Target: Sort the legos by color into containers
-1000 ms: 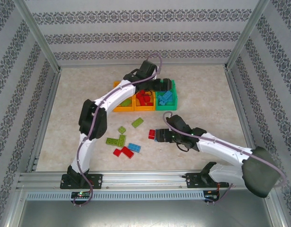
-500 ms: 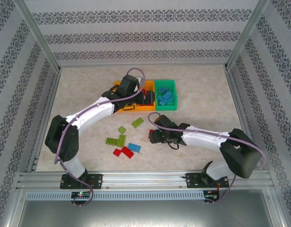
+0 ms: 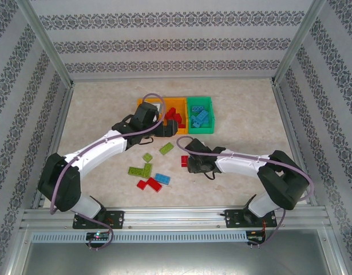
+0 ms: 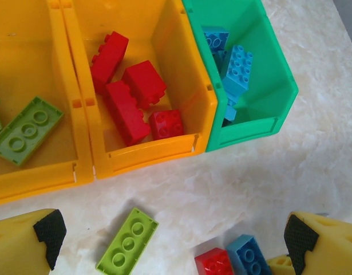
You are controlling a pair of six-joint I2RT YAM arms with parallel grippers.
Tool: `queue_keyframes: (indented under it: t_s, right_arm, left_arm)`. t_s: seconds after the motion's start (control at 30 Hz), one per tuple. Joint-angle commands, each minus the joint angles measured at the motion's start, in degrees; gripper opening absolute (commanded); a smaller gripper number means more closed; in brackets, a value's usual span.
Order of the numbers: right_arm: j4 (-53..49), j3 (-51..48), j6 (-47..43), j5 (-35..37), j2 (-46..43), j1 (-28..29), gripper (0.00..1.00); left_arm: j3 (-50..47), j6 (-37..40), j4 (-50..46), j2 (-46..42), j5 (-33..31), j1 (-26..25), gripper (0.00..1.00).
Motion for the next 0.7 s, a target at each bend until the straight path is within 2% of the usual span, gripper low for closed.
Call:
queue_keyframes:
  t_s: [0.0,0.17,0.27,0.37,0.47,0.67]
  right_arm:
    - [-1.33,0.60,-2.11,1.31,-0.38,-1.00,0.32]
    - [-2.10,0.23,-2.83,0.92,-4.22,-3.15,0.26]
    - [-1.13,-0.60,-3.59,-0.60,-9.95,-6.95,0.25]
    - [-1.28,1.78,-5.96,-2.04,-12.97,-10.85,0.25]
    - [-1.88,7.18,-9.09,-4.68,-11.00,-14.46,0.25]
    - [-2.70,19.79,-12.89,-9.31,0.90,-21.01,0.25]
  left_arm:
    - [-1.43,-0.36,0.80,-2.21,-1.23,-0.14,1.00]
    - [-3.24,2.00,-2.35,-4.35,-1.53,-0.21,1.00]
    - [-4.00,3.61,-6.52,-5.43,-3.35,-0.23,1.00]
    - [-5.22,4.35,-8.70,-5.82,-2.46,-0.63,1.00]
    - [-6.75,6.56,-8.72,-5.83,-1.24,-2.19,1.00]
    - [-9.29,11.19,-10.57,-5.38,-1.36,-5.31,1.00]
